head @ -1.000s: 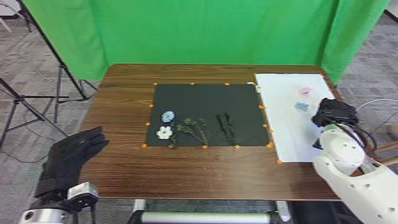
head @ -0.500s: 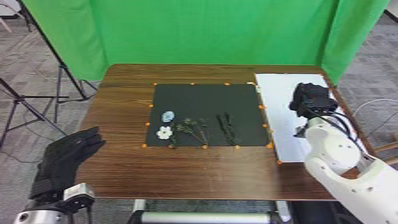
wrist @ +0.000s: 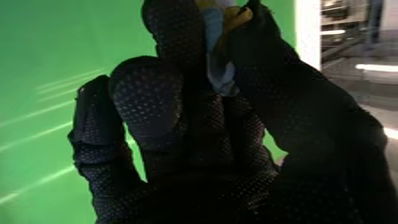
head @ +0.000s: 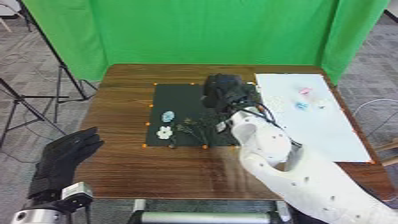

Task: Arrange flowers

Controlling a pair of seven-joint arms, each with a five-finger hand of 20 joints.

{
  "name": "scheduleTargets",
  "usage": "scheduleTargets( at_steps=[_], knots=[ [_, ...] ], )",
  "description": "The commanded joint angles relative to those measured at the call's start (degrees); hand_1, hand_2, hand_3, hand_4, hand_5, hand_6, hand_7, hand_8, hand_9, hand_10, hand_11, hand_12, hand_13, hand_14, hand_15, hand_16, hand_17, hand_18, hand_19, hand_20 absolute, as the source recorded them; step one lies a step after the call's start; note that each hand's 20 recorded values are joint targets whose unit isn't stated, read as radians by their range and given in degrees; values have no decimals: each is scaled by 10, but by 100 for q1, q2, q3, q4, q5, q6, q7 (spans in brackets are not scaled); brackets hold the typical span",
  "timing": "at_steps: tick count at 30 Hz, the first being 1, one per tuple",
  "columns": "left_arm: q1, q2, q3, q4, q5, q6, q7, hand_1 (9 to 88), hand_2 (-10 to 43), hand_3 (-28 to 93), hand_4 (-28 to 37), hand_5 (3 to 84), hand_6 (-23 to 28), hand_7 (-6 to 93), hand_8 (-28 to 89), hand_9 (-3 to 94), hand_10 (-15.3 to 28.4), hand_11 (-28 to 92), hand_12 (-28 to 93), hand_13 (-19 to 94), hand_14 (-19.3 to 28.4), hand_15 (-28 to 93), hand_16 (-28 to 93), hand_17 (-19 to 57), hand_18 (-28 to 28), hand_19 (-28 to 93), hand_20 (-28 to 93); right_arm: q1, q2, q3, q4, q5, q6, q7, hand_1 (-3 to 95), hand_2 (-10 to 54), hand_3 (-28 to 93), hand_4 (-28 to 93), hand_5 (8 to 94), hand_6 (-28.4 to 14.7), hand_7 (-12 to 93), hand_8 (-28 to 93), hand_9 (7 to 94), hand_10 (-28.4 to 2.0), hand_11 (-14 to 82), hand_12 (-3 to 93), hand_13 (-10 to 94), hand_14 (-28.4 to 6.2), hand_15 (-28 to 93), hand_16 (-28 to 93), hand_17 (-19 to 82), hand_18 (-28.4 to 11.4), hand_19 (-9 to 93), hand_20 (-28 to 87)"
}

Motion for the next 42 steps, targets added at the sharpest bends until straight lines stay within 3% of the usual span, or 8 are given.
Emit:
scheduleTargets(
  at_steps=[1, 10, 18, 20, 27, 31, 39, 42],
  knots=[
    [5, -83, -89, 5, 73, -82, -172, 285, 58, 836, -115, 494, 150, 151, -90, 405, 220, 361, 97, 277, 280, 582, -115, -92, 215, 567, 148, -222, -1248, -115, 655, -552, -406, -147, 570, -95, 747, -283, 795, 6, 235, 18, 912, -69, 134, 355, 738, -47, 646, 308, 313, -237, 901, 239],
    [-250, -80, -62, 93, 118, -234, -298, 285, 58, 836, -115, 494, 150, 152, -88, 406, 221, 359, 97, 277, 280, 583, -115, -92, 214, 568, 148, -524, -1630, 20, 1087, -855, -741, 15, 564, -95, 751, -283, 790, 8, 241, 9, 906, -70, 133, 353, 727, -46, 643, 313, 306, -235, 897, 241],
    [-350, -78, -71, 115, 179, -337, -349, 286, 58, 837, -114, 494, 150, 152, -89, 406, 221, 360, 97, 278, 280, 582, -115, -92, 215, 567, 147, -612, -1714, 141, 1315, -1079, -789, 94, 541, -95, 759, -283, 740, -1, 252, -5, 856, -72, 111, 355, 690, -38, 641, 321, 286, -235, 886, 240],
    [-374, -6, -31, 126, 139, -291, -306, 290, 60, 841, -108, 494, 150, 152, -89, 406, 220, 360, 97, 278, 280, 582, -115, -92, 215, 567, 147, -578, -1692, 119, 1347, -1076, -695, 136, 529, -95, 762, -283, 705, -10, 276, -23, 827, -81, 121, 352, 673, -38, 649, 320, 278, -234, 885, 238],
    [-425, -23, 9, 146, 161, -350, -375, 292, 57, 839, -98, 495, 150, 153, -89, 407, 220, 361, 97, 279, 280, 582, -115, -92, 215, 568, 147, -523, -1702, 60, 1341, -1044, -488, 164, 476, -95, 801, -283, 647, -27, 253, -53, 702, -118, 248, 265, 616, -56, 696, 288, 263, -237, 888, 227],
    [-443, -20, 18, 144, 167, -347, -396, 291, 57, 838, -98, 495, 150, 152, -89, 406, 221, 360, 96, 278, 280, 582, -115, -92, 214, 568, 147, -525, -1703, 10, 1252, -980, -368, 135, 459, -95, 812, -283, 637, -31, 244, -141, 673, -132, 293, 229, 611, -63, 705, 280, 259, -238, 890, 223],
    [-495, -41, 29, 148, 213, -384, -474, 291, 57, 838, -98, 495, 150, 152, -89, 407, 221, 360, 97, 279, 279, 583, -115, -92, 215, 568, 147, -462, -1781, 32, 1217, -898, -572, 151, 414, -95, 837, -283, 597, -49, 236, -143, 605, -165, 352, 180, 576, -91, 737, 250, 240, -245, 885, 226],
    [-468, 11, 35, 145, 170, -338, -414, 291, 57, 837, -98, 495, 150, 152, -89, 407, 220, 360, 97, 279, 280, 584, -115, -92, 215, 568, 146, -492, -1835, 133, 1236, -867, -738, 146, 403, -95, 846, -283, 584, -55, 234, -142, 587, -171, 354, 178, 568, -103, 746, 236, 234, -247, 883, 227]
  ],
)
